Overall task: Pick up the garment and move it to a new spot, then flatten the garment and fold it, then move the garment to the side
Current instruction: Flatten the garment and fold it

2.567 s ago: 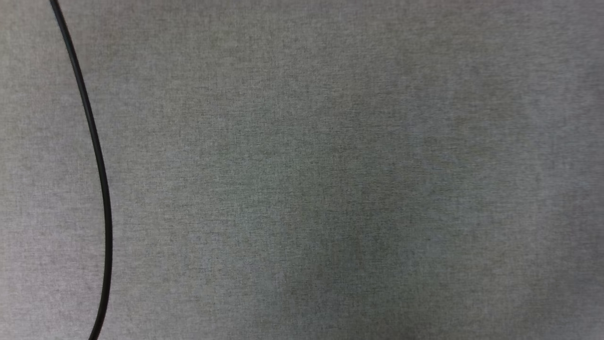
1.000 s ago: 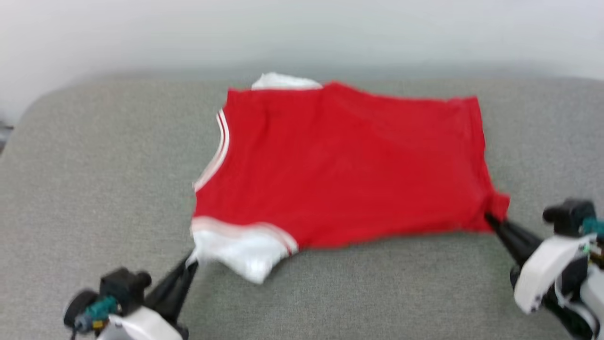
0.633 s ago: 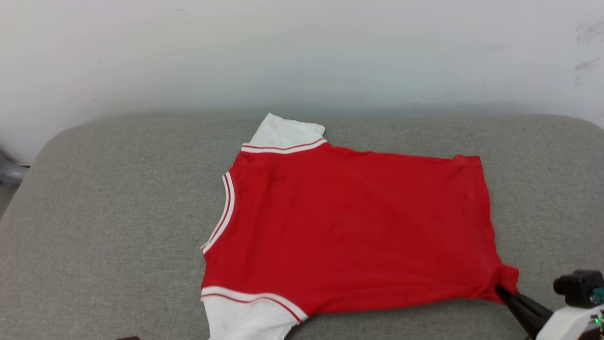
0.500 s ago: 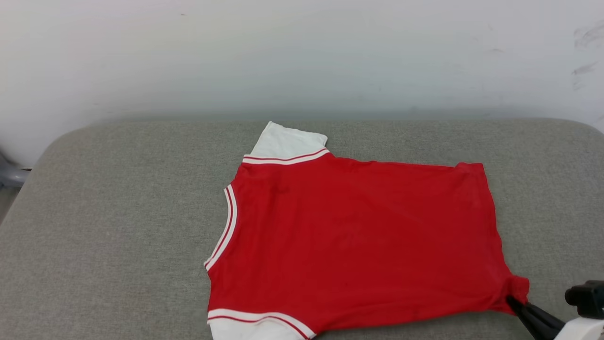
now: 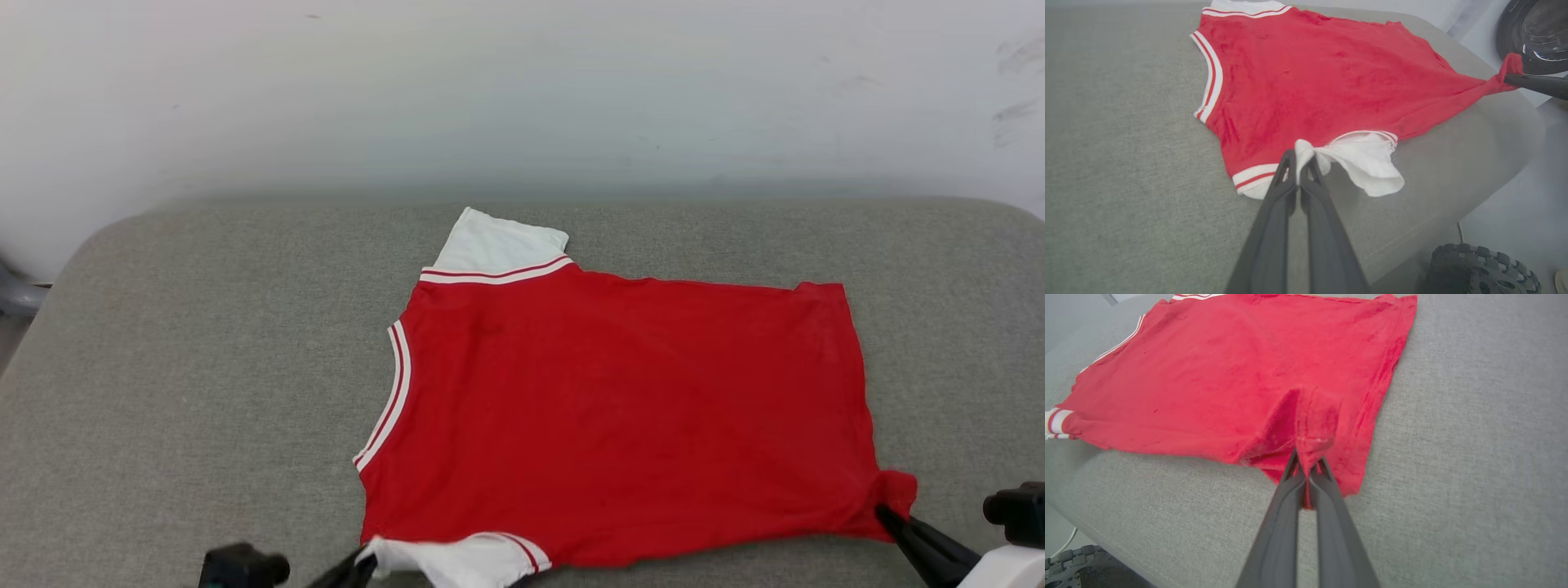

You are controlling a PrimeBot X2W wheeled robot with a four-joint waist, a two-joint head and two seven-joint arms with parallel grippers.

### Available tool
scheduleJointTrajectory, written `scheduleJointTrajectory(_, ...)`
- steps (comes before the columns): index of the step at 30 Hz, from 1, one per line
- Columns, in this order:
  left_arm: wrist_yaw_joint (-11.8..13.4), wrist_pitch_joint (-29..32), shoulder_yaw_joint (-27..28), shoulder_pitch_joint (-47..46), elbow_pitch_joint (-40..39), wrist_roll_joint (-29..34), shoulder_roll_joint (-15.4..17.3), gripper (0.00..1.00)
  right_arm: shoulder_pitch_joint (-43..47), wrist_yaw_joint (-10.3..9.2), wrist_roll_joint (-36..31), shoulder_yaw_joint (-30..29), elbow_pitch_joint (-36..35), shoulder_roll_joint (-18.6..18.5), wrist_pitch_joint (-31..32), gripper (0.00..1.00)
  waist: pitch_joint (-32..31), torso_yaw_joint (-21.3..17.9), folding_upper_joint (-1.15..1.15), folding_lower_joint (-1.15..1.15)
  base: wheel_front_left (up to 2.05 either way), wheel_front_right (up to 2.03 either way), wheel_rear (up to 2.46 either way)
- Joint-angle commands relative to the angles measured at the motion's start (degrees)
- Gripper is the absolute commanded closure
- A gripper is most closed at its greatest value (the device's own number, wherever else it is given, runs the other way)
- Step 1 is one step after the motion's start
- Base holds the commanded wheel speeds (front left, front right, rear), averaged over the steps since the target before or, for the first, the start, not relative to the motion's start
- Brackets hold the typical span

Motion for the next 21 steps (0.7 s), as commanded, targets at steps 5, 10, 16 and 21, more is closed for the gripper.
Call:
scheduleJointTrajectory(5, -2.2, -0.7, 1.2, -8.1, 2.9, 2.1, -1.1, 1.00, -1.3, -0.09, 0.0, -1.3, -1.4, 0.9, 0.1, 1.00, 1.6, -0.7, 0.00, 0.00, 0.00, 0.00, 0.00)
scheduleJointTrajectory(10, -4.3, 0.6, 1.6, -16.1, 6.6, 3.9, -1.2, 1.00, -3.6, -0.09, -0.3, -1.6, -2.0, 1.5, 0.4, 1.00, 4.7, -1.9, 0.00, 0.00, 0.00, 0.00, 0.00)
scheduleJointTrajectory(16, -6.7, 1.5, 1.5, -26.3, 12.7, 5.3, -2.3, 1.00, -7.9, -0.09, 0.2, -1.4, -2.0, 2.0, 0.4, 1.00, 9.4, -3.3, 0.00, 0.00, 0.00, 0.00, 0.00)
scheduleJointTrajectory(21, -8.1, 1.2, 0.0, -33.1, 19.0, 5.9, -3.4, 1.00, -12.9, -0.09, -0.3, 0.2, -0.3, 2.5, 1.3, 1.00, 13.2, -4.6, 0.00, 0.00, 0.00, 0.00, 0.00)
